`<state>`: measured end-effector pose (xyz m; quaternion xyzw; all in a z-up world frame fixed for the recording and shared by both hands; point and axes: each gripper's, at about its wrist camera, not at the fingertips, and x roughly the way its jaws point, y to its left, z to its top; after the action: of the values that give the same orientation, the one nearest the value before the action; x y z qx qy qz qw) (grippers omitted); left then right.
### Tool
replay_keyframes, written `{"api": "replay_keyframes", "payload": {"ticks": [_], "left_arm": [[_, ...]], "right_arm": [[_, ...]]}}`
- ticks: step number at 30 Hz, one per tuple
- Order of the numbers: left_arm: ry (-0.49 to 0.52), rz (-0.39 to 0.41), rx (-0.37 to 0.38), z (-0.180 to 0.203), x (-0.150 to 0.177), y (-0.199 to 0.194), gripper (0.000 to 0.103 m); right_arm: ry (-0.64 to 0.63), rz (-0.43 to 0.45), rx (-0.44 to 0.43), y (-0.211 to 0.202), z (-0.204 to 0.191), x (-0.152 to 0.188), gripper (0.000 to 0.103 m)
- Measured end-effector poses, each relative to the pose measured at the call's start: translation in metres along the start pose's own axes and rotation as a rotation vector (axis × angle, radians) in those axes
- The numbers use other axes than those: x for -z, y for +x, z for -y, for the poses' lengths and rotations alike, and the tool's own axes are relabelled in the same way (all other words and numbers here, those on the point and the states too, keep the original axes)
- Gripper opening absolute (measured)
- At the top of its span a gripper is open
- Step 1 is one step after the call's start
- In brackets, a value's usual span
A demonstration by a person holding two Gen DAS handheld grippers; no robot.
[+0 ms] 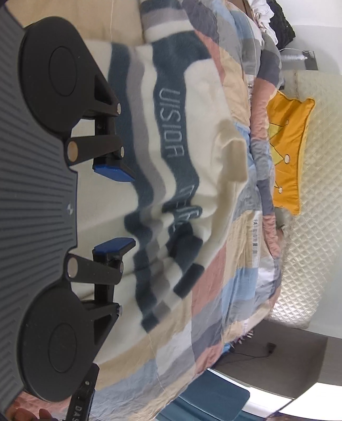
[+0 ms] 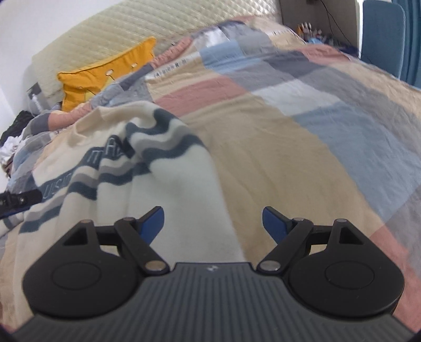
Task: Fold large clothes
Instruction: 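Grasp the striped sweater sleeve cuff with the right gripper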
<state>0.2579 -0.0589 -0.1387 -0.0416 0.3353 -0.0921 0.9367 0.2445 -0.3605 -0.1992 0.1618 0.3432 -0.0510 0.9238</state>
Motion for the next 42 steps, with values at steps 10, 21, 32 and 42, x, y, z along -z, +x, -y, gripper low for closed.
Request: {"api": "replay_keyframes", "payload": {"ticks": [10,21,32,42], "left_arm": [[-0.005,-0.059,0.024,-0.002,0.037,0.023,0.053],[-0.085,-0.083,0.066,-0.015,0.05,0.033,0.053],[-0.193,-0.069,0.076,-0.036,0.049,0.03,0.053],[-0.183,-0.038,0.075,-0.031,0.046,0.029,0.053]], "right_arm": [[0.109,-0.113,-0.037,0.037,0.012,0.006,0.083],[0.098,-0.157,-0.108,0.047,-0.006,0.017,0.026],[0.02,0.018,0.032,0.012,0.013,-0.048,0.01],[-0.327,0.084,0.239,0.039,0.038,-0.174,0.01]]}}
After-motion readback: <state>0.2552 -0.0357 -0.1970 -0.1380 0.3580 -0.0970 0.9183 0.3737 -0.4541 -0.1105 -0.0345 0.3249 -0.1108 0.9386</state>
